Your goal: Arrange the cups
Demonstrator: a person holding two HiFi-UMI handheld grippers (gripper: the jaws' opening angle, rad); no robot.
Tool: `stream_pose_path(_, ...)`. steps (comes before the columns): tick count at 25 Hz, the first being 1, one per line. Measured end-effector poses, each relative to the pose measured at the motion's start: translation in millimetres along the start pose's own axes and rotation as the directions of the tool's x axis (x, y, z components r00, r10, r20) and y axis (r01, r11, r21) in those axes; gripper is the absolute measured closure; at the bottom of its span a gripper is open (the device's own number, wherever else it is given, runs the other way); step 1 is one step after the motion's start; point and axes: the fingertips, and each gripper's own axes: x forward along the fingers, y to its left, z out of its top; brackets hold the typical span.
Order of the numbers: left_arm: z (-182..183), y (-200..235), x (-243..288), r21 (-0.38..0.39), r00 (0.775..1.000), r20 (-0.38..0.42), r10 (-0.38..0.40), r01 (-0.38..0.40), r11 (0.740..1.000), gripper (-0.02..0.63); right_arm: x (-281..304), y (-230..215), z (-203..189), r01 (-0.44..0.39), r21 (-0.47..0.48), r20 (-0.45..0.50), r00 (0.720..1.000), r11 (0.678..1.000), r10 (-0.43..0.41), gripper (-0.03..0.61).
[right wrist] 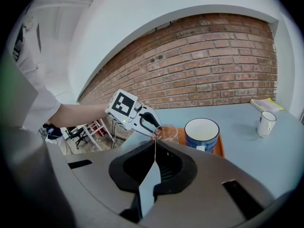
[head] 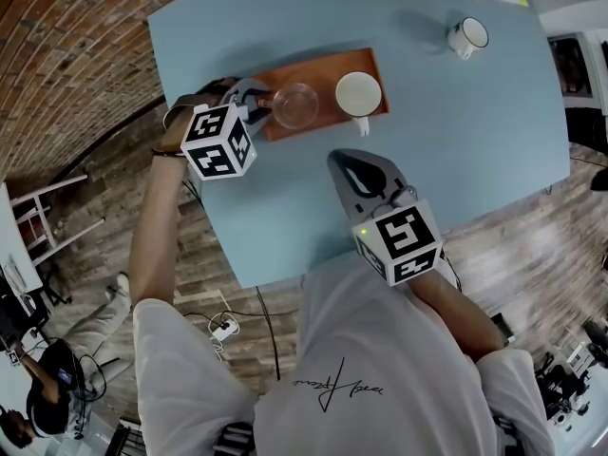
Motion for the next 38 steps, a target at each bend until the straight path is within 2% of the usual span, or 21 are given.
stream_pose_path(6,0.6,-4.8,2.8,0.028,1.0,-0.018,-0.019,0.019,0.999,0.519,1.7,-5.0,2.1,0.004,0.03,0.008,1.0,1.0,-0.004,0.555)
stream_pose_path(13,0.6,-7.4,2.4,0.006,0.999,0.0,-0.036,0.036,0.999,0.538,3.7,-6.4,5.2,0.004,0.036,0.013,1.0,0.999,-0.005,0.555)
stream_pose_path(25,0.8,-14.2,-5.2,-0.125,0.996,0.061,-0.072,0.079,0.989,0.558,5.6,-2.1,0.1,-0.011,0.036,-0.003,1.0,0.999,0.011,0.555)
stream_pose_path(31,1.9,-18.3,-5.5,-0.234,0.993,0.087,-0.077,0.096,0.967,0.558,1.8,-3.2,-0.8,-0.012,0.035,0.002,1.0,0.999,0.012,0.555)
stream_pose_path(38,2.4,-22.2,-6.5,-0.349,0.991,0.128,-0.032,0.075,0.934,0.558,1.1,-2.7,-0.8,-0.014,0.042,0.008,1.0,0.999,0.013,0.555)
